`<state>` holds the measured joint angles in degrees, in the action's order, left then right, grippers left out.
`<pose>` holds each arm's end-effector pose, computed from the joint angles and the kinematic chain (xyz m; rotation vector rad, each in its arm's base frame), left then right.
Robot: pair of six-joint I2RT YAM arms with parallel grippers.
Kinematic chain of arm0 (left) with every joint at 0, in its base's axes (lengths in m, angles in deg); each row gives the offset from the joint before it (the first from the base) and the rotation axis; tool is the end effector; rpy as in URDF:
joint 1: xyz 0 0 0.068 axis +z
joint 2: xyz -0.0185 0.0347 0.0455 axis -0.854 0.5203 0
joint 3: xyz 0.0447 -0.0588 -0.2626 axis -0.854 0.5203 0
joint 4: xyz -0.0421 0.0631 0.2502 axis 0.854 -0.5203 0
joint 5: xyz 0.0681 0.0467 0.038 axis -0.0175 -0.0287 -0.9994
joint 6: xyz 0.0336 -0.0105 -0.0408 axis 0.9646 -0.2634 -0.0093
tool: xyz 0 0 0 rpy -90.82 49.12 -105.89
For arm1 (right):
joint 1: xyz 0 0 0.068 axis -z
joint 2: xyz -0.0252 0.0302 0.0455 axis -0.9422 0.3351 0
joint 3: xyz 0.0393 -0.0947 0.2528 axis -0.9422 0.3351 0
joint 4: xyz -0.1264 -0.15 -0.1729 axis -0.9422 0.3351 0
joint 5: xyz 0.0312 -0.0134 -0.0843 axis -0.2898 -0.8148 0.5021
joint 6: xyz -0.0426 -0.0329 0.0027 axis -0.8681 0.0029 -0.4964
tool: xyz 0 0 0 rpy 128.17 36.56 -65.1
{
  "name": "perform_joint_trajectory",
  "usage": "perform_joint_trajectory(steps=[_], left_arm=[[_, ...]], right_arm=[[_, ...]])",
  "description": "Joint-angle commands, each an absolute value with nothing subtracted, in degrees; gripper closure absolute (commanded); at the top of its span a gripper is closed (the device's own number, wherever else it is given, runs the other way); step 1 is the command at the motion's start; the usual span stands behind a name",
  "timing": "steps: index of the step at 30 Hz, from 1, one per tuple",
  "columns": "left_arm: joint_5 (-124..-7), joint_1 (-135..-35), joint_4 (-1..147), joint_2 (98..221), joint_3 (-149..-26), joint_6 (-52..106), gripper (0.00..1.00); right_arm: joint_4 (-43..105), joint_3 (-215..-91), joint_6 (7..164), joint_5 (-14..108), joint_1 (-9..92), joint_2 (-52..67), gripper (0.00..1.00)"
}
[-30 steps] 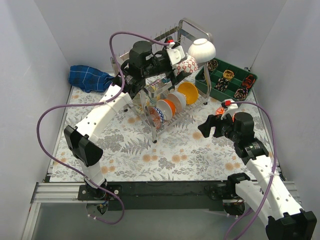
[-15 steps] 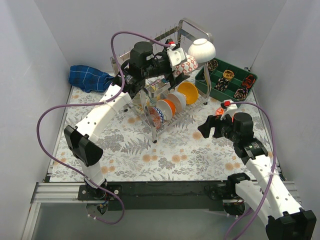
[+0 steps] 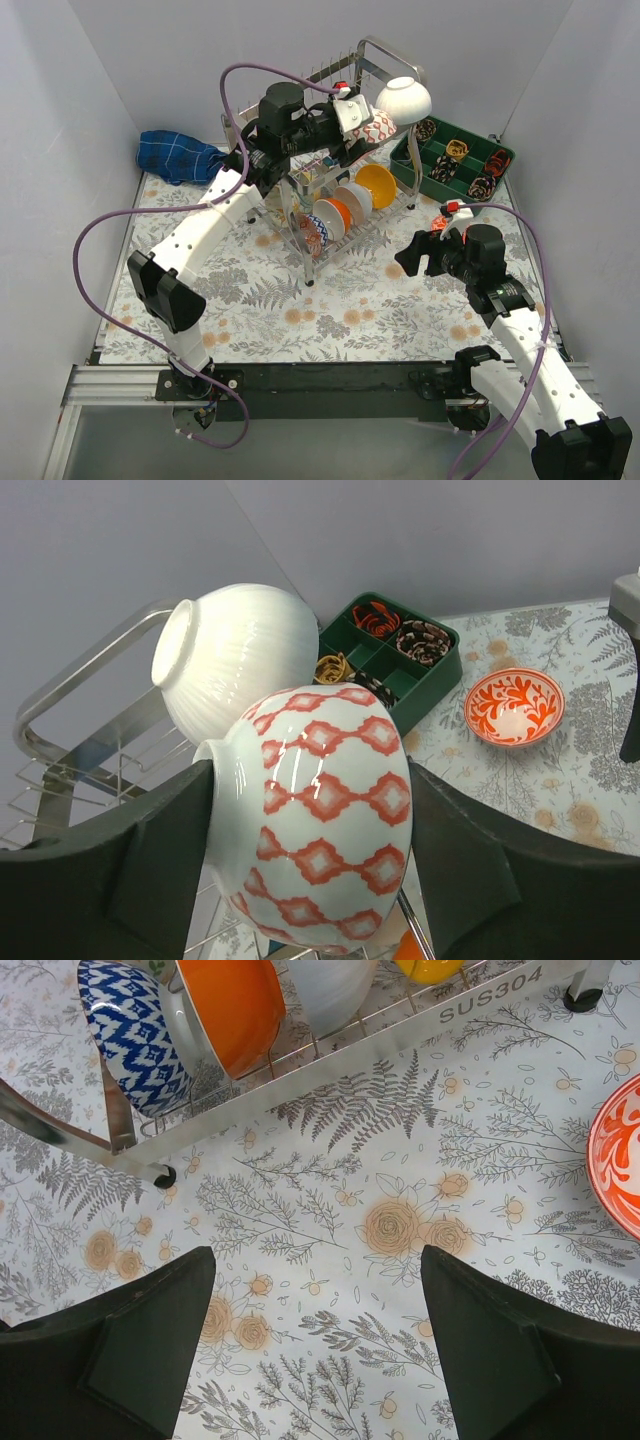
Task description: Unload the bowls from the dish rack
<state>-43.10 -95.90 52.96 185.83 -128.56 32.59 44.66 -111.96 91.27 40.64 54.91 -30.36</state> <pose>0.3115 -0.2597 0.4690 0.8657 1.5435 -1.0126 0.1690 0.0561 0.2762 -0.2173 1.9816 0.5649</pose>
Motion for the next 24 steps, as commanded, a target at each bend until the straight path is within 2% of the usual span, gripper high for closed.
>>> perform_joint_trajectory(steps=[1, 8, 12, 24], left_arm=[[-43.94, -95.91, 54.19, 183.02, -127.42, 32.78, 0.41], [-47.27, -95.91, 60.07, 180.12, -123.73, 33.22, 0.6], [-49.91, -95.91, 64.46, 178.45, -121.7, 33.31, 0.67], [-55.8, -96.0, 70.27, 174.76, -118.89, 33.57, 0.76]], right_arm=[[41.87, -112.22, 90.79, 39.68, 54.51, -30.1, 0.09], [41.87, -112.22, 90.88, 39.59, 54.6, -29.92, 0.09], [41.87, -112.04, 90.88, 39.5, 54.51, -29.92, 0.09], [42.4, -112.39, 91.06, 39.59, 54.6, -30.01, 0.09]])
